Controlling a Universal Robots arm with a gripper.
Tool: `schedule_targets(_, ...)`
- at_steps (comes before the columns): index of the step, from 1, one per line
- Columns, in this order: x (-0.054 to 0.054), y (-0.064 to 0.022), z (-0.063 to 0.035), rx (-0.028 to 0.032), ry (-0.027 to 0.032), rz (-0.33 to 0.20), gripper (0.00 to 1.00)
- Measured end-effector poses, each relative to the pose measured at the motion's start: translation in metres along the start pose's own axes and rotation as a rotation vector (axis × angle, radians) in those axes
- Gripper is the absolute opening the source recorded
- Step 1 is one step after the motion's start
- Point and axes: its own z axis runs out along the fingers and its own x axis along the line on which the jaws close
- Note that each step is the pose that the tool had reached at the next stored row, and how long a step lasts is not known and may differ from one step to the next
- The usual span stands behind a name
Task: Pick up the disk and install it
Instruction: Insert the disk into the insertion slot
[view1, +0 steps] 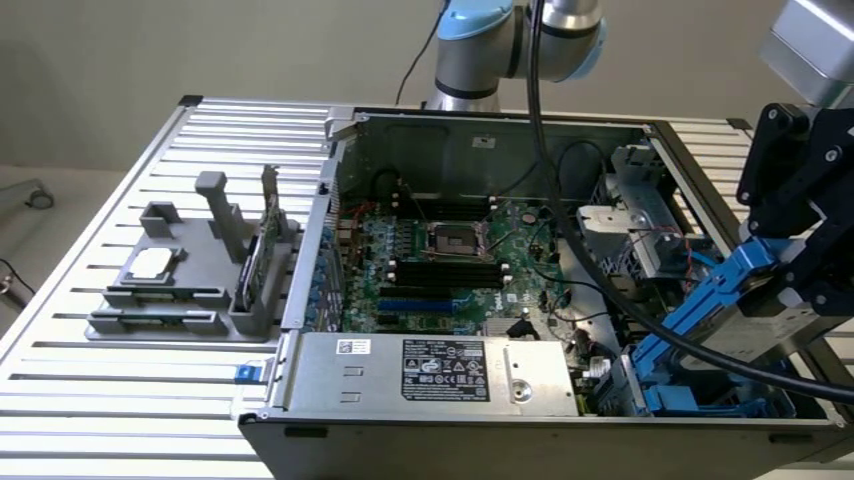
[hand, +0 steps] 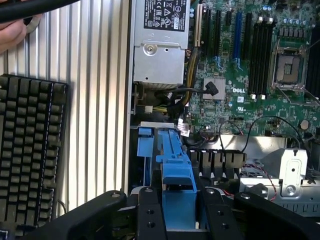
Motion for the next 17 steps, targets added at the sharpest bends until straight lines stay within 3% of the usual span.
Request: schedule_targets(17, 0.0001, 0.0047, 0.0025, 0.0020, 0.0002, -0.005, 0.33)
